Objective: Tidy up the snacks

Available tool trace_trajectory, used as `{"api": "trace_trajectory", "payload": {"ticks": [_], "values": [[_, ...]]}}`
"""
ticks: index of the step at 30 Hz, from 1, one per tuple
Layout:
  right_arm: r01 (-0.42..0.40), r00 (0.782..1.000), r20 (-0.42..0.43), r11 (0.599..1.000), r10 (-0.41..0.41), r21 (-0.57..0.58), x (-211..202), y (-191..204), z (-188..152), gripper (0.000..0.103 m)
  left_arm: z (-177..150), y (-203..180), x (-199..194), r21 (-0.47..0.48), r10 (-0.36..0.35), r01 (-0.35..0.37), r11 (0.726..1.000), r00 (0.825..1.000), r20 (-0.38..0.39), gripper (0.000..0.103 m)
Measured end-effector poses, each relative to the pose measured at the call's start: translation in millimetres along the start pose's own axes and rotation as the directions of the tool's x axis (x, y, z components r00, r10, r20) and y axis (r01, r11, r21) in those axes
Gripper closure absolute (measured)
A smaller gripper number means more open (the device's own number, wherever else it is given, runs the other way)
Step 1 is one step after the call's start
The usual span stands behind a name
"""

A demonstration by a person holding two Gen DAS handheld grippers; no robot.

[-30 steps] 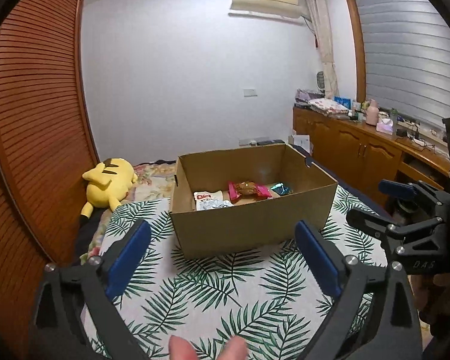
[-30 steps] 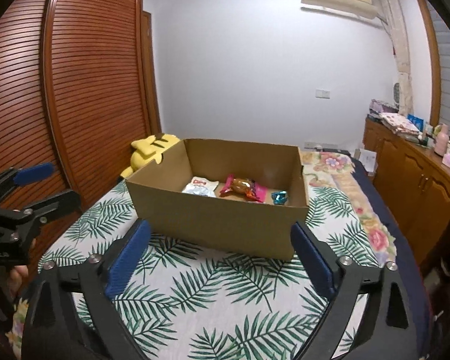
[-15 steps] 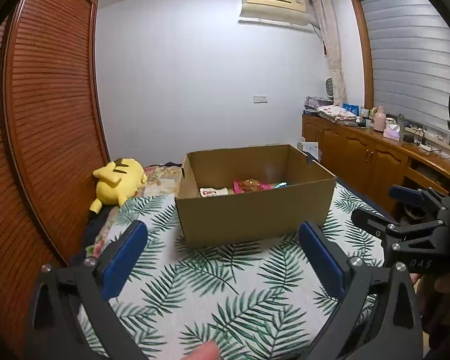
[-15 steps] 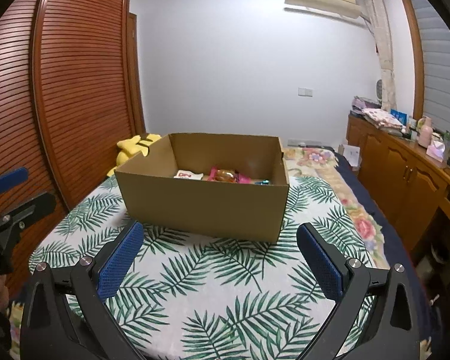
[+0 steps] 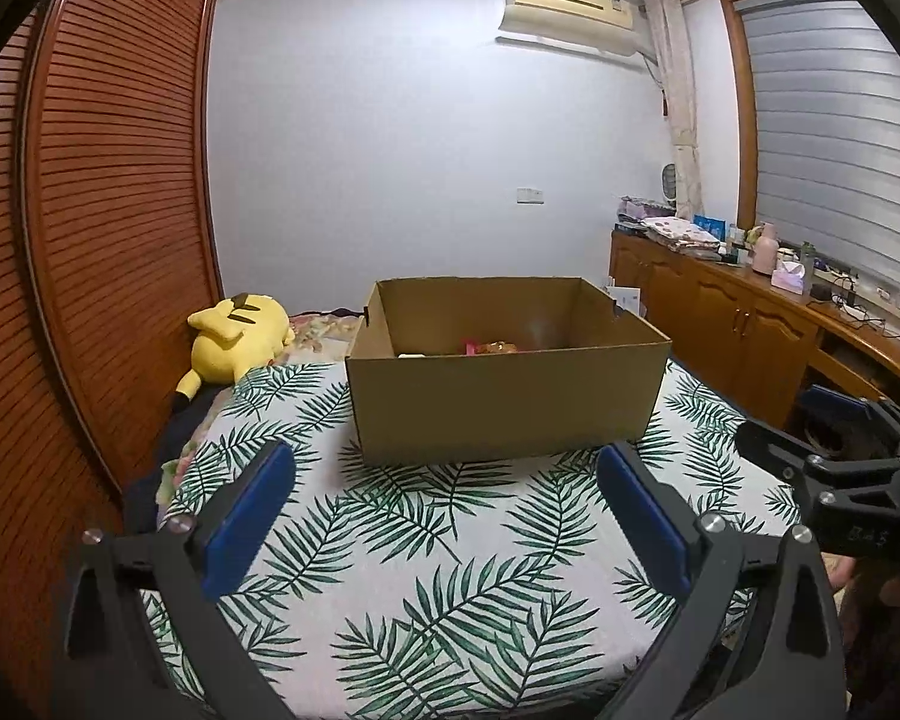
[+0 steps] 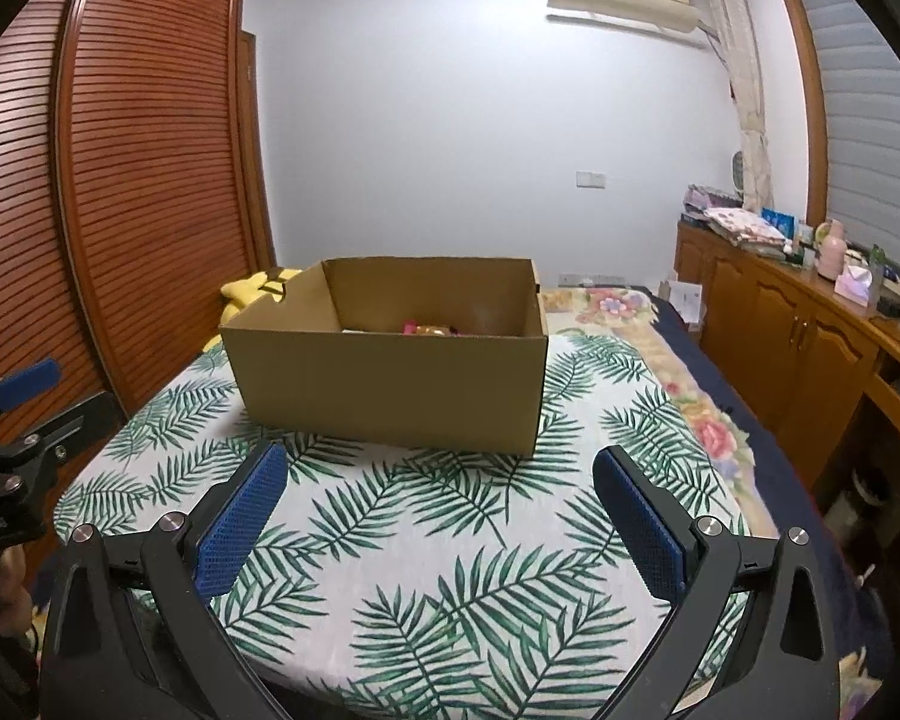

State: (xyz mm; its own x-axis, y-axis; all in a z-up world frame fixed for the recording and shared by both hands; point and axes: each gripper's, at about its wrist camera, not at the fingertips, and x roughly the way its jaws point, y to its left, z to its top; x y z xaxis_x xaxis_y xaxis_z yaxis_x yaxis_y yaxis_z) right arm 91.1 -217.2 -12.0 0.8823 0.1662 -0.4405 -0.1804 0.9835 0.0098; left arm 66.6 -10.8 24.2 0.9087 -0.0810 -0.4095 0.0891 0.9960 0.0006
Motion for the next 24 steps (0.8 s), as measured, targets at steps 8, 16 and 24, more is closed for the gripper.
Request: {"api": "trace_trajectory", "payload": {"ticks": [8,16,24], "values": [[0.020,1.000,0.001,1.000,-0.020,0.014,-3,-4,-7,0.000,-11,3,4,-0.010,0.012,-0.013,1.000,1.000,-0.023,0.001],[0.029,0.999,0.015,1.000,-0.029,0.011,-6,-2,-9,0.000,-15,6,9,-0.016,0.017,-0.018,1.000,0.999,-0.035,0.001],[0.033,0.999,0.017,0.999,-0.033,0.011,-5,-1,-9,0.000,-15,6,7,-0.011,0.021,-0.021,1.000,0.999,-0.028,0.001]]}}
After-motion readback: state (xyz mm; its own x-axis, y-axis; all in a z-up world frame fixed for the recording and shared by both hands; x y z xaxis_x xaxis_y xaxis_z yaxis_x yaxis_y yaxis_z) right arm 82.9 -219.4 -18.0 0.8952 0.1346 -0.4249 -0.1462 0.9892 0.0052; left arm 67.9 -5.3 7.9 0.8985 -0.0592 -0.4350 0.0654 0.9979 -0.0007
